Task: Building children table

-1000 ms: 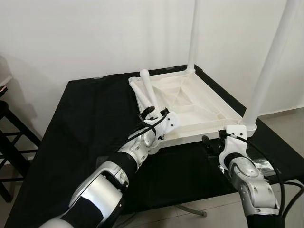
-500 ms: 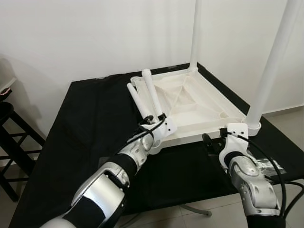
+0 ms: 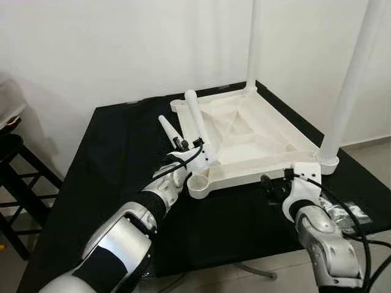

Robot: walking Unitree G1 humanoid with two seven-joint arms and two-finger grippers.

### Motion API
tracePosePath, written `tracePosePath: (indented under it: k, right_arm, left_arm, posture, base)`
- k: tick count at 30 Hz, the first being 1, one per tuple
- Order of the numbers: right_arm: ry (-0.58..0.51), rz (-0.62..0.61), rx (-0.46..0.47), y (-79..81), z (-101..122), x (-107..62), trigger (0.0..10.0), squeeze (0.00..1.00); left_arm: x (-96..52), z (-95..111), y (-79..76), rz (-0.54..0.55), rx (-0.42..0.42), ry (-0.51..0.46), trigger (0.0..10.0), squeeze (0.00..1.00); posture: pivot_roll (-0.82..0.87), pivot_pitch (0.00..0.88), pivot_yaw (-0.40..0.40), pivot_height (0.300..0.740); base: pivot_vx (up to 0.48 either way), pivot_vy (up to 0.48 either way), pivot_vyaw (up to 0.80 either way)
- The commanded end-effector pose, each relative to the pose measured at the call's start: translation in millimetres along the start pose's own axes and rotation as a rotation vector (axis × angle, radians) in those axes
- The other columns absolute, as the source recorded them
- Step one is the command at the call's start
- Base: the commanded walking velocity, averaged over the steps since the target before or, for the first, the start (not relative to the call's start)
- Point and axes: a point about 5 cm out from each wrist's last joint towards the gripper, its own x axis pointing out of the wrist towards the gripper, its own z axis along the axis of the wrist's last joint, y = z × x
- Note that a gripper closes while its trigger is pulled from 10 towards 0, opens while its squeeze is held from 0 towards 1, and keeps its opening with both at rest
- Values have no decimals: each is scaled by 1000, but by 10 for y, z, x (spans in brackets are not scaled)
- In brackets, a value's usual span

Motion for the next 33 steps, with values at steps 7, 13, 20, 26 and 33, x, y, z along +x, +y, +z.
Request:
tracePosePath:
  k: [7,13,20,26,33]
  right_arm:
    - [5,4,9,37,9,-36,10000,0]
    - [-30,5,20,29,102,-12,10000,0]
    - [-174,108,103,171,399,40,10000,0]
    - [-255,206,168,286,590,35,10000,0]
    - [-314,471,513,495,851,-13,10000,0]
  left_arm:
    - [3,-182,161,62,-57,25,3608,0]
    - [4,-152,562,232,-144,-78,0,0]
    - [-131,-208,1057,375,-506,-256,0,0]
    - [-281,-386,1231,432,-863,-343,0,0]
    - [-489,-588,1266,296,-1695,-559,0,0]
  posture:
    - [-173,54,102,740]
    - [-170,39,97,740]
    - [-168,4,89,740]
    - [-166,0,79,740]
    - [-140,0,59,740]
  base:
    - [0,0,0]
    - [0,0,0]
    - [0,0,0]
    - [0,0,0]
    - [0,0,0]
